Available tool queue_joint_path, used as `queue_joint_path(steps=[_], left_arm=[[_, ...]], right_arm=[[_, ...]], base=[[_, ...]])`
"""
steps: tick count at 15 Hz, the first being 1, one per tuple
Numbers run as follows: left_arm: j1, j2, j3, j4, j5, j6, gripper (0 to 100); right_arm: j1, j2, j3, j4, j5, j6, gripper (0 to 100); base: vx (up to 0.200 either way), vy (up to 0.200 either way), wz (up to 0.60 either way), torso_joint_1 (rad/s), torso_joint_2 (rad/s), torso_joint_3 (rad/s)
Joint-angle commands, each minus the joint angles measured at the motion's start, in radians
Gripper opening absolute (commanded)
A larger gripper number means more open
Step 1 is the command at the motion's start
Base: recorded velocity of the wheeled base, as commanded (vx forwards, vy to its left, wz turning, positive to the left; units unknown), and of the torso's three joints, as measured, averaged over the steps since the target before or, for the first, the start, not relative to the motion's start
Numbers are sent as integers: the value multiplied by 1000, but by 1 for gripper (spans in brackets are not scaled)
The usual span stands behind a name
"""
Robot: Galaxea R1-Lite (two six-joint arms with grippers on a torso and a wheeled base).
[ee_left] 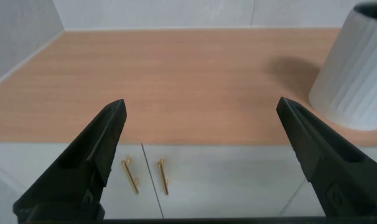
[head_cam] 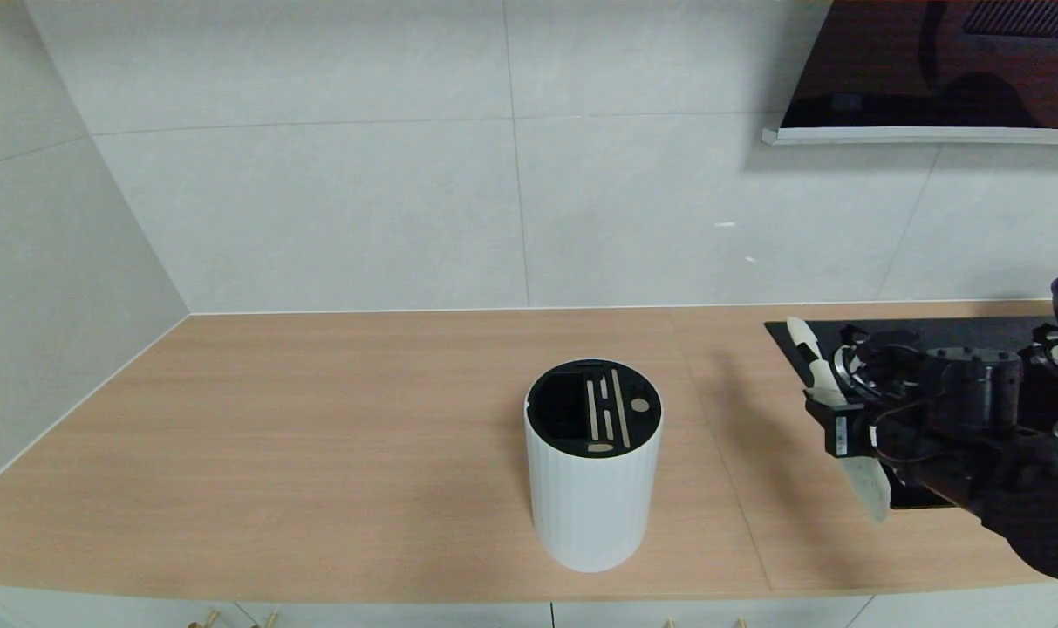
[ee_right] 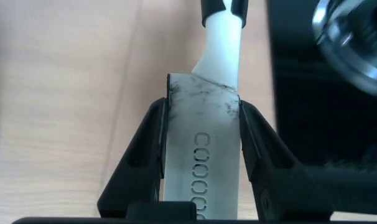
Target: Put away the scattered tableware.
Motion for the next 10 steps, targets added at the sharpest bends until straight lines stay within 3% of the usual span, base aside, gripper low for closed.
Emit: queue_joint_path(steps=[1, 2, 3, 5, 7, 9, 10], left_arm=[[-5, 20, -59, 37, -41, 1, 100], [-10, 38, -87, 65, -65, 1, 100], [-23, 109, -179, 157, -157, 3, 100], [-54, 302, -305, 212, -337, 1, 100], [-60, 526, -394, 200, -438, 6, 100], [-82, 730, -475, 151, -489, 32, 100], [-123, 839, -509, 96, -498, 41, 100]], right_arm=[[17, -133, 13, 34, -1, -1, 0], [33, -156, 13, 53, -1, -1, 0], [60, -220, 5, 122, -1, -1, 0], [123, -285, -65, 255, 1, -1, 0], [172, -326, -177, 410, 1, -1, 0], [249, -355, -251, 516, 1, 1, 0], [281, -357, -272, 527, 1, 2, 0]], base=[[0, 0, 0, 0, 0, 0], [0, 0, 0, 0, 0, 0], [0, 0, 0, 0, 0, 0], [0, 0, 0, 0, 0, 0], [0, 0, 0, 0, 0, 0], [0, 0, 0, 0, 0, 0], [0, 0, 0, 0, 0, 0]])
